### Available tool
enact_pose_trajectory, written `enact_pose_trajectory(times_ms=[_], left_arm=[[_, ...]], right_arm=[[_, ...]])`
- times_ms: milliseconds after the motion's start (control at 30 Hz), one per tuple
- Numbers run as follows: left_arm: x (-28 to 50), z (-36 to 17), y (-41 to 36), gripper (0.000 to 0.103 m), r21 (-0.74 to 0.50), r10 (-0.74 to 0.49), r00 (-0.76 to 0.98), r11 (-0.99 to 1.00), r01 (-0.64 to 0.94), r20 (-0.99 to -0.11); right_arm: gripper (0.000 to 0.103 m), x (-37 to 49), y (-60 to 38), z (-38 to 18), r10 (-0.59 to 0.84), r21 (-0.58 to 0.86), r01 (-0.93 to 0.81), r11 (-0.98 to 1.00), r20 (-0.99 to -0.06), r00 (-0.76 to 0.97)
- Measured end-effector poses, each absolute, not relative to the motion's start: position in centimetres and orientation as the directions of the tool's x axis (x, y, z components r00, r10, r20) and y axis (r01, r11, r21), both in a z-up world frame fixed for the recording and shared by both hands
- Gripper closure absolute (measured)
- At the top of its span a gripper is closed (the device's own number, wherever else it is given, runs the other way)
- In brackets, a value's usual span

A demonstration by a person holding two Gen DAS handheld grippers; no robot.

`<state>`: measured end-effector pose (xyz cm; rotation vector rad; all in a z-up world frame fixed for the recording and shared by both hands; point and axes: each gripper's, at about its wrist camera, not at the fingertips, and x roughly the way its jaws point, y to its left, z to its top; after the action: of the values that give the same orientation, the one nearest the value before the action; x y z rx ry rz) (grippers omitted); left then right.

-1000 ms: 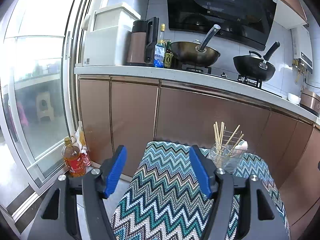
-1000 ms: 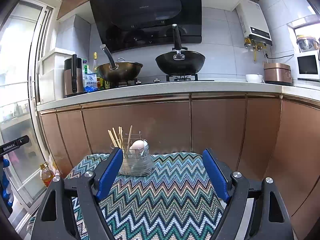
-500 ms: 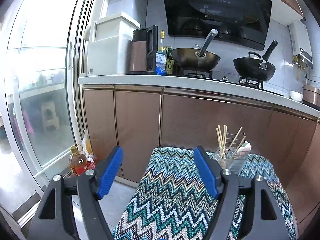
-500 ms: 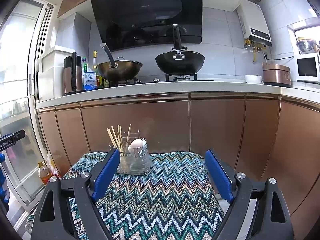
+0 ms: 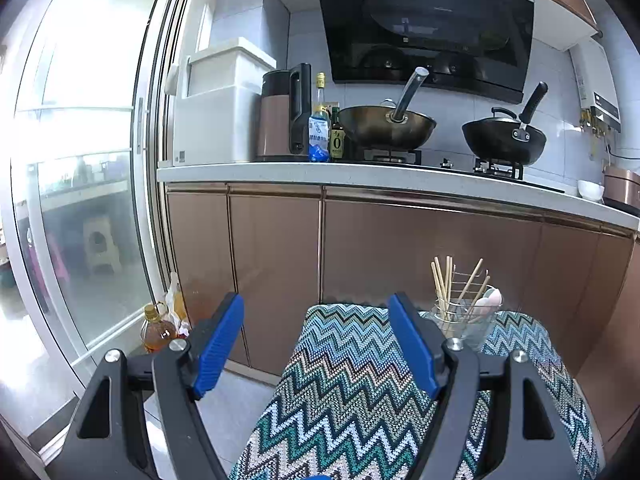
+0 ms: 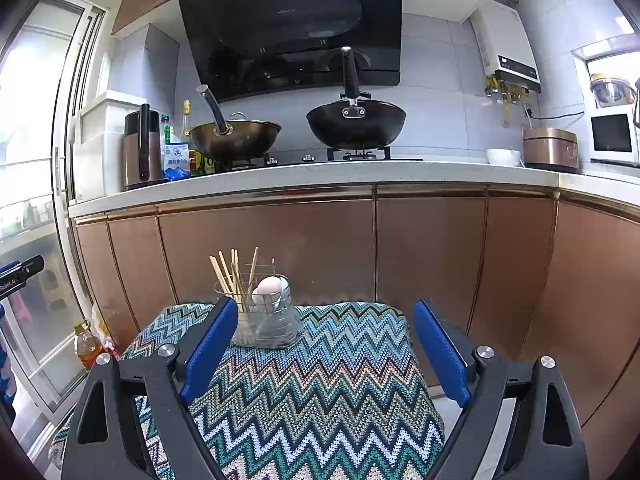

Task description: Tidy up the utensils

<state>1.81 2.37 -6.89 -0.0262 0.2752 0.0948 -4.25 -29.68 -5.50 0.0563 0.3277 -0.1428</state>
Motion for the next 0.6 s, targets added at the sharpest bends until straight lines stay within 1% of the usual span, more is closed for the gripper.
enact_pose_trajectory(times_ms=[600], left_arm=[[2.07, -6.87, 2.28, 0.030, 0.002, 0.084, 0.957, 0.996, -0.086, -0.279]], right_arm=[[0.011, -4.44, -29.62, -5.45, -0.144, 0.025, 0.161, 0.987, -0.322, 0.936]])
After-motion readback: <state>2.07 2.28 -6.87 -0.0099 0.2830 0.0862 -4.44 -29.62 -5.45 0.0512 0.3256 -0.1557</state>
